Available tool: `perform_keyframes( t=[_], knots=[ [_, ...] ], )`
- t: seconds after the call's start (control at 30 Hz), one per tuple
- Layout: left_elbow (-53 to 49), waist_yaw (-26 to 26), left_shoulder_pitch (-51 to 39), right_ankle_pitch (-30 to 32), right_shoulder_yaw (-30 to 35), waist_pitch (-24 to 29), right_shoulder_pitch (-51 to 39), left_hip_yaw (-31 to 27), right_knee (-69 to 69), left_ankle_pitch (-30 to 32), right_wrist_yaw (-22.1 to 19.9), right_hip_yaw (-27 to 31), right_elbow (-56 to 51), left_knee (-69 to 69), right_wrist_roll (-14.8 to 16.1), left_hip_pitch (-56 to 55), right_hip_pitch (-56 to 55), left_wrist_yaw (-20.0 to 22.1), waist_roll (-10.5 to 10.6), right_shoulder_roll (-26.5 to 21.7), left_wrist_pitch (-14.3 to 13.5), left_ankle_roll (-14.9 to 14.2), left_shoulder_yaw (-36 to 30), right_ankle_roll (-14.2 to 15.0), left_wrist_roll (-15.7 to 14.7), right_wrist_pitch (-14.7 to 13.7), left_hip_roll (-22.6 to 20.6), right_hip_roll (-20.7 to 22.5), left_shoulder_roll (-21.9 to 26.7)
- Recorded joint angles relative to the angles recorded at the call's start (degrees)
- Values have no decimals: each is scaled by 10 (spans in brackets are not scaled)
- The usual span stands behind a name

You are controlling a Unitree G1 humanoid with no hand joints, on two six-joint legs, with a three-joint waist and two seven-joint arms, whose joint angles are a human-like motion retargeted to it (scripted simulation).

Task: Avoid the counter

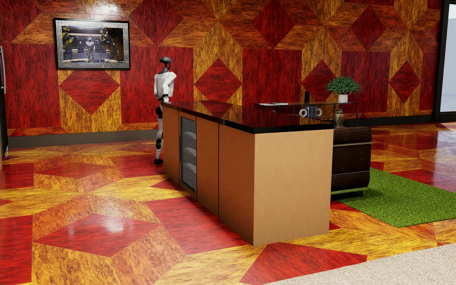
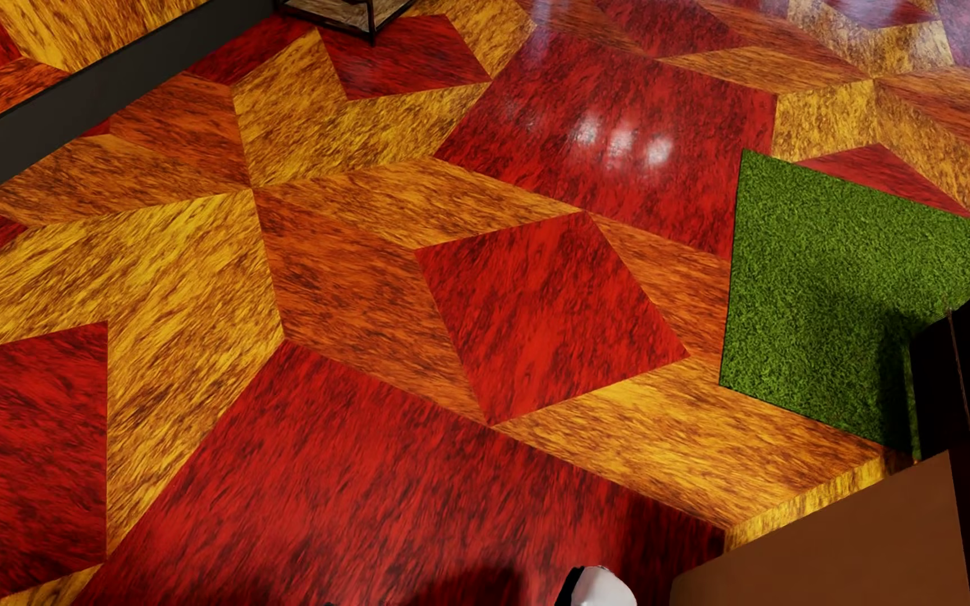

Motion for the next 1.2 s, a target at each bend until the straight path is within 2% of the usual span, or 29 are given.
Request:
perform_keyframes(
  t=[0.07, 0.1, 0.13, 0.17, 0.2, 0.23, 0.27, 0.3, 0.33, 0.37, 0.43, 0.47, 0.5, 0.53, 0.57, 0.6, 0.63, 0.67, 0.7, 0.73, 0.8, 0.87, 0.93, 1.0, 1.07, 1.1, 1.13, 1.17, 1.2],
  knots=[
    [-2, -10, -2, 25, -25, 9, -2, -43, -227, -2, 0, -3, -32, -20, 0, 5, -15, -4, -1, 25, -1, -30, -4, 24, -4, -20, 9, 18, 6],
    [4, -11, -2, 50, -26, 12, -11, -60, -373, -3, -14, 18, -51, -31, -13, 10, -7, -8, 1, 27, 3, -46, -9, 48, -2, -28, 12, 39, 12],
    [13, -11, -2, 50, -29, 16, -21, -74, -492, -6, -35, 59, -73, -44, -23, 19, -5, -11, 4, 27, 9, -62, -14, 51, 1, -28, 14, 52, 18],
    [29, -8, -3, -11, -32, 19, -28, -84, -563, -8, -53, 68, -106, -55, -30, 28, -10, -11, 7, 24, 19, -78, -18, 76, 6, -27, 14, 48, 23],
    [43, -2, 3, -57, -36, 23, -40, -85, -561, -14, -71, 38, -138, -56, -31, 42, -17, -9, 9, 20, 28, -97, -15, 129, 8, -29, 18, 33, 29],
    [54, 2, 15, -20, -43, 27, -60, -79, -518, -22, -86, -1, -165, -54, -25, 58, -19, -5, 13, 13, 38, -109, -4, 69, 4, -23, 25, 18, 34],
    [59, 2, 32, 20, -52, 30, -88, -75, -480, -19, -88, -15, -183, -58, -13, 77, -25, -3, 19, 4, 48, -111, 12, 29, -1, -20, 33, 13, 44],
    [66, -1, 50, 88, -68, 34, -119, -73, -441, -8, -93, 4, -198, -50, 4, 93, -31, -2, 28, 0, 65, -111, 21, 26, -1, -13, 46, 19, 50],
    [70, -3, 71, 93, -84, 37, -154, -70, -382, 17, -112, 15, -210, -20, 30, 105, -39, -3, 38, 1, 70, -111, 26, 9, 3, -3, 70, 25, 56],
    [69, -5, 91, 50, -102, 41, -198, -68, -329, 62, -140, 19, -210, 31, 58, 102, -44, 0, 51, 2, 71, -121, 29, 7, 8, 5, 106, 39, 58],
    [56, -2, 121, -4, -144, 47, -317, -47, -304, 147, -192, 13, -151, 179, 118, 55, -17, 15, 80, 3, 43, 45, 27, 0, 13, 45, 177, 89, 52],
    [39, 4, 128, -15, -149, 49, -388, -57, -312, 132, -193, 18, -94, 255, 123, 14, -2, 26, 94, -7, 25, 67, 21, -3, 14, 79, 182, 114, 42],
    [18, 13, 129, -21, -127, 51, -455, -75, -327, 106, -165, 32, -42, 317, 92, -31, 13, 40, 104, -27, 8, 84, 14, -4, 14, 121, 159, 137, 27],
    [-7, 22, 128, -21, -68, 51, -514, -81, -349, 92, -120, 51, -4, 345, 28, -68, 27, 56, 111, -50, -6, 67, 11, -6, 7, 122, 125, 161, 12],
    [-35, 29, 126, -20, 1, 48, -569, -48, -372, 82, -90, 74, 12, 331, -42, -87, 40, 64, 115, -74, -17, 46, 12, -7, -7, 75, 104, 183, -2],
    [-56, 34, 121, -19, 51, 44, -617, 0, -394, 75, -95, 98, 3, 279, -95, -90, 52, 63, 118, -91, -16, 30, 8, -7, -13, 11, 90, 204, -8],
    [-70, 35, 114, -19, 58, 38, -652, 53, -413, 69, -119, 120, -28, 198, -97, -82, 66, 58, 121, -90, -12, 20, -4, -7, -8, -42, 78, 223, -3],
    [-77, 36, 105, -24, 42, 32, -670, 76, -423, 67, -150, 138, -70, 102, -74, -73, 79, 44, 124, -83, -8, 12, -21, -6, 0, -62, 52, 237, 10],
    [-79, 36, 90, -32, 21, 28, -676, 67, -426, 66, -175, 153, -118, 19, -27, -69, 89, 21, 126, -71, -2, 14, -36, -6, 3, -68, 21, 248, 27],
    [-84, 33, 74, -40, 4, 25, -672, 39, -420, 66, -204, 164, -174, -26, 36, -74, 94, 5, 127, -60, 4, 8, -46, -5, 1, -73, -4, 256, 45],
    [-105, 23, 46, -55, -3, 23, -637, -32, -400, 73, -260, 174, -278, -26, 133, -109, 99, 0, 127, -66, 9, 15, -54, -4, -3, -84, -34, 265, 73],
    [-117, 17, 10, -59, -20, 25, -569, -84, -386, 88, -280, 178, -364, 20, 216, -157, 106, 13, 127, -85, 10, 29, -51, -2, -10, -87, -48, 271, 90],
    [-167, 17, 8, -64, -37, 26, -503, -120, -386, 100, -294, 184, -367, 32, 269, -196, 121, 16, 126, -91, 6, 26, -45, 0, -20, -67, -58, 281, 88],
    [-208, 19, 16, -70, -52, 25, -456, -147, -393, 109, -277, 195, -289, -18, 280, -212, 142, 16, 123, -99, -1, 18, -49, 1, -24, -5, -64, 296, 84],
    [-219, 18, 21, -73, -55, 22, -418, -128, -397, 122, -234, 198, -143, -63, 258, -207, 170, 11, 120, -105, -12, 6, -55, 0, -31, 87, -57, 312, 80],
    [-209, 18, 25, -85, -36, 19, -403, -129, -384, 146, -189, 199, -50, -64, 220, -198, 180, 4, 118, -112, -10, 18, -62, -2, -26, 134, -52, 322, 79],
    [-191, 17, 25, -90, 2, 17, -382, -130, -355, 156, -120, 203, 29, -50, 154, -188, 184, -2, 116, -122, -4, 71, -70, 1, -17, 153, -46, 330, 76],
    [-167, 16, 22, -90, 85, 16, -354, -126, -298, 131, -33, 207, 82, -15, 50, -184, 175, -6, 112, -144, -2, 77, -74, 4, -14, 131, -38, 333, 68],
    [-134, 16, 16, -81, 137, 17, -322, -117, -217, 102, 1, 208, 91, 22, -31, -179, 153, -6, 104, -158, 4, 75, -73, 22, -12, 87, -31, 328, 57]
  ],
)
